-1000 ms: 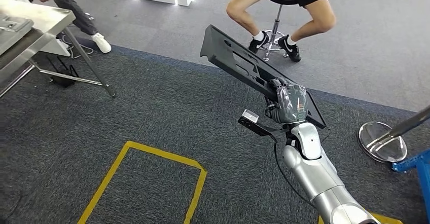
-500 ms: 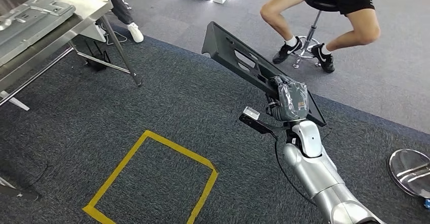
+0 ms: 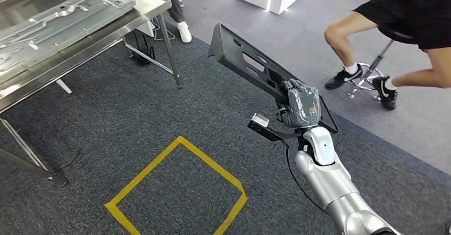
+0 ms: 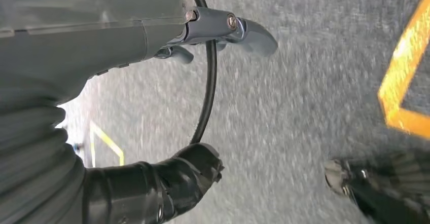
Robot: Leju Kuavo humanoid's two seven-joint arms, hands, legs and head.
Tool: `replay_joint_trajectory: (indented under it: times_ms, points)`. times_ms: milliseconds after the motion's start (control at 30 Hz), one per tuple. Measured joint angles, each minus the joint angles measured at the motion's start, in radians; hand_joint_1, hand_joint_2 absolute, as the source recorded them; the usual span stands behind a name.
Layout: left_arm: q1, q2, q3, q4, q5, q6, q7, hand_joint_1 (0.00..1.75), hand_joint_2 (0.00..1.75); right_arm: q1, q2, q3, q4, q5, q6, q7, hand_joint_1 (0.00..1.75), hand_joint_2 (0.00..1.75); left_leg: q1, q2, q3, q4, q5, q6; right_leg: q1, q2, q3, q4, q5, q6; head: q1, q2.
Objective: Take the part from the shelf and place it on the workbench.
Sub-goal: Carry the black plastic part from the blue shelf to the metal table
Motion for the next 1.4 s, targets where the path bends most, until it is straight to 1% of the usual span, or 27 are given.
replay_joint_trajectory:
  times_ms: [67, 100, 200, 300, 333, 433, 467, 500, 567, 600, 633, 700, 767, 833, 900, 967, 1000, 1033, 1100, 1133, 1167, 1200, 1233, 1267, 1333, 1367, 1400]
  points:
    - [0.001, -0.001, 0.000, 0.000, 0.004, 0.000, 0.001, 0.00, 1.75, -0.001, -0.001, 0.000, 0.003, 0.001, 0.000, 0.000, 1.75, 1.75, 0.002, -0.027, 0.007, 0.010, -0.023, -0.013, 0.000, 0.027, 0.016, -0.086, 0.083, -0.004, 0.000, 0.000]
    - [0.000, -0.002, 0.000, 0.001, 0.007, 0.000, 0.002, 0.00, 1.75, -0.002, -0.001, 0.000, 0.004, 0.001, 0.000, 0.000, 1.75, 1.75, 0.004, -0.037, 0.007, 0.014, -0.029, -0.020, 0.002, 0.031, 0.020, -0.103, 0.100, -0.010, 0.001, 0.000]
    - [0.002, -0.002, -0.001, 0.001, 0.010, 0.000, 0.001, 0.00, 1.75, -0.003, 0.000, 0.000, 0.005, 0.001, 0.000, -0.003, 1.75, 1.75, 0.006, -0.047, 0.005, 0.027, -0.021, -0.033, 0.006, 0.006, 0.039, -0.110, 0.091, -0.031, 0.002, 0.000]
    - [0.002, 0.000, -0.001, 0.001, 0.010, 0.000, 0.001, 0.00, 1.75, -0.003, 0.001, 0.000, 0.004, 0.001, 0.000, -0.003, 1.75, 1.75, 0.005, -0.046, 0.000, 0.035, -0.017, -0.035, 0.004, 0.000, 0.047, -0.112, 0.090, -0.034, 0.003, 0.000]
    - [0.002, 0.000, -0.001, 0.001, 0.011, 0.000, 0.001, 0.00, 1.75, -0.003, 0.001, -0.001, 0.004, 0.001, 0.000, -0.002, 1.75, 1.75, 0.005, -0.016, -0.027, 0.079, -0.008, -0.039, 0.005, -0.008, 0.060, -0.121, 0.085, -0.038, 0.002, 0.000]
    - [0.002, -0.001, -0.001, 0.001, 0.013, 0.000, 0.003, 0.00, 1.75, -0.002, 0.003, -0.001, 0.005, 0.000, 0.000, 0.001, 1.75, 1.75, 0.016, 0.081, -0.191, 0.261, -0.067, -0.058, 0.009, -0.061, 0.150, -0.159, 0.038, -0.048, 0.001, 0.000]
    - [0.003, -0.001, -0.001, 0.001, 0.014, 0.000, 0.004, 0.00, 1.75, -0.002, 0.004, -0.001, 0.005, 0.001, 0.000, 0.000, 1.75, 1.75, 0.019, 0.087, -0.217, 0.252, -0.087, -0.059, 0.009, -0.077, 0.177, -0.163, 0.019, -0.046, 0.001, 0.000]
    - [0.004, -0.001, -0.001, 0.001, 0.014, 0.000, 0.004, 0.00, 1.75, -0.002, 0.004, -0.001, 0.005, 0.001, 0.000, 0.000, 1.75, 1.75, 0.020, 0.094, -0.214, 0.200, -0.062, -0.056, 0.010, -0.089, 0.197, -0.164, 0.003, -0.044, 0.001, 0.000]
    - [0.008, -0.001, -0.001, 0.001, 0.018, 0.001, 0.004, 0.00, 1.75, -0.002, 0.004, -0.001, 0.006, 0.001, 0.000, -0.002, 1.75, 1.75, 0.014, 0.135, -0.195, 0.074, 0.059, -0.045, 0.013, -0.111, 0.232, -0.165, -0.028, -0.036, 0.002, 0.000]
    - [0.009, -0.002, -0.001, 0.001, 0.020, 0.000, 0.005, 0.00, 1.75, -0.001, 0.004, -0.001, 0.006, 0.002, 0.000, -0.002, 1.75, 1.75, 0.008, 0.153, -0.185, 0.035, 0.108, -0.040, 0.014, -0.121, 0.247, -0.167, -0.043, -0.030, 0.002, 0.000]
    - [0.009, -0.002, -0.001, 0.001, 0.022, 0.000, 0.005, 0.00, 1.75, -0.001, 0.005, -0.001, 0.006, 0.003, 0.000, -0.003, 1.75, 1.75, 0.003, 0.163, -0.178, 0.015, 0.139, -0.035, 0.015, -0.129, 0.262, -0.170, -0.053, -0.023, 0.002, 0.000]
    - [0.006, -0.001, -0.001, 0.001, 0.024, 0.001, 0.006, 0.00, 1.75, -0.005, 0.008, -0.001, 0.006, 0.003, 0.000, -0.004, 1.75, 1.75, -0.002, 0.142, -0.156, 0.009, 0.128, -0.024, 0.013, -0.140, 0.278, -0.154, -0.050, -0.004, 0.002, 0.000]
    - [0.002, 0.002, -0.001, 0.001, 0.027, 0.002, 0.007, 0.00, 1.75, -0.011, 0.011, -0.002, 0.005, 0.003, 0.000, -0.005, 1.75, 1.75, 0.000, 0.114, -0.124, -0.003, 0.114, -0.010, 0.006, -0.111, 0.242, -0.064, -0.017, 0.006, 0.003, 0.000]
    - [-0.004, 0.004, -0.001, 0.001, 0.029, 0.002, 0.010, 0.00, 1.75, -0.012, 0.011, -0.002, 0.005, 0.003, 0.000, -0.006, 1.75, 1.75, 0.002, 0.090, -0.093, -0.011, 0.097, 0.003, 0.002, -0.058, 0.155, 0.065, -0.016, 0.004, 0.004, 0.000]
    - [-0.008, 0.004, -0.003, 0.001, 0.030, 0.001, 0.010, 0.00, 1.75, -0.006, 0.009, -0.002, 0.006, 0.003, 0.000, -0.008, 1.75, 1.75, 0.003, 0.059, -0.064, -0.012, 0.073, 0.009, 0.002, -0.030, 0.070, 0.139, -0.096, 0.002, 0.003, 0.000]
    - [-0.006, 0.004, -0.006, 0.001, 0.031, -0.002, 0.010, 0.00, 1.75, -0.002, 0.008, -0.002, 0.007, 0.003, 0.000, -0.011, 1.75, 1.75, 0.003, 0.023, -0.028, -0.012, 0.045, 0.007, 0.003, -0.026, 0.019, 0.125, -0.181, 0.005, 0.003, 0.000]
    - [-0.003, 0.004, -0.007, 0.001, 0.031, -0.002, 0.010, 0.00, 1.75, -0.001, 0.008, -0.002, 0.007, 0.003, 0.000, -0.012, 1.75, 1.75, 0.003, 0.007, -0.008, -0.011, 0.029, 0.005, 0.003, -0.023, 0.007, 0.088, -0.182, 0.007, 0.003, 0.000]
    - [0.002, 0.003, -0.008, 0.001, 0.032, -0.002, 0.010, 0.00, 1.75, 0.001, 0.008, -0.002, 0.007, 0.003, 0.000, -0.013, 1.75, 1.75, 0.004, -0.008, 0.008, -0.011, 0.012, 0.002, 0.002, -0.012, 0.001, 0.035, -0.135, 0.009, 0.003, 0.000]
    - [0.008, 0.002, -0.010, 0.005, 0.033, 0.001, 0.012, 0.00, 1.75, 0.005, 0.008, -0.001, 0.011, 0.003, 0.000, -0.014, 1.75, 1.75, 0.007, -0.037, 0.030, -0.002, -0.022, -0.009, 0.002, 0.031, -0.007, -0.079, 0.046, 0.006, 0.003, 0.000]
    - [0.011, 0.002, -0.010, 0.006, 0.035, 0.003, 0.013, 0.00, 1.75, 0.006, 0.009, -0.001, 0.013, 0.005, 0.000, -0.012, 1.75, 1.75, 0.010, -0.052, 0.034, -0.001, -0.036, -0.016, 0.005, 0.047, -0.007, -0.111, 0.116, 0.001, 0.002, 0.000]
    - [0.012, 0.002, -0.010, 0.008, 0.035, 0.005, 0.014, 0.00, 1.75, 0.007, 0.012, 0.000, 0.015, 0.006, -0.001, -0.010, 1.75, 1.75, 0.013, -0.062, 0.038, 0.003, -0.041, -0.024, 0.008, 0.051, -0.005, -0.127, 0.148, -0.008, 0.001, 0.000]
    - [0.013, 0.002, -0.010, 0.008, 0.036, 0.006, 0.015, 0.00, 1.75, 0.005, 0.016, 0.000, 0.014, 0.007, -0.001, -0.008, 1.75, 1.75, 0.015, -0.070, 0.039, 0.005, -0.040, -0.031, 0.010, 0.040, 0.007, -0.127, 0.138, -0.018, 0.001, 0.000]
    - [0.015, 0.003, -0.010, 0.008, 0.037, 0.007, 0.016, 0.00, 1.75, 0.002, 0.021, 0.001, 0.014, 0.008, -0.001, -0.006, 1.75, 1.75, 0.016, -0.058, 0.038, 0.021, -0.031, -0.037, 0.011, 0.027, 0.022, -0.135, 0.131, -0.028, 0.001, 0.000]
    - [0.014, 0.004, -0.011, 0.008, 0.038, 0.008, 0.016, 0.00, 1.75, 0.000, 0.025, 0.001, 0.013, 0.009, -0.001, -0.004, 1.75, 1.75, 0.014, -0.029, 0.024, 0.058, -0.013, -0.044, 0.011, 0.015, 0.042, -0.146, 0.122, -0.038, -0.001, 0.000]
    - [0.010, 0.008, -0.011, 0.008, 0.040, 0.009, 0.016, 0.00, 1.75, -0.002, 0.029, 0.000, 0.013, 0.009, -0.001, -0.002, 1.75, 1.75, 0.014, 0.043, -0.044, 0.167, -0.002, -0.057, 0.012, -0.010, 0.089, -0.166, 0.101, -0.049, -0.004, 0.000]
    - [0.009, 0.009, -0.011, 0.008, 0.041, 0.009, 0.015, 0.00, 1.75, -0.001, 0.029, 0.000, 0.013, 0.010, -0.001, -0.002, 1.75, 1.75, 0.015, 0.068, -0.087, 0.221, -0.020, -0.064, 0.012, -0.023, 0.111, -0.174, 0.088, -0.050, -0.006, 0.000]
    - [0.008, 0.010, -0.011, 0.008, 0.041, 0.009, 0.014, 0.00, 1.75, 0.000, 0.030, 0.000, 0.013, 0.012, -0.001, -0.004, 1.75, 1.75, 0.017, 0.079, -0.125, 0.256, -0.057, -0.068, 0.011, -0.036, 0.134, -0.180, 0.072, -0.050, -0.006, 0.000]
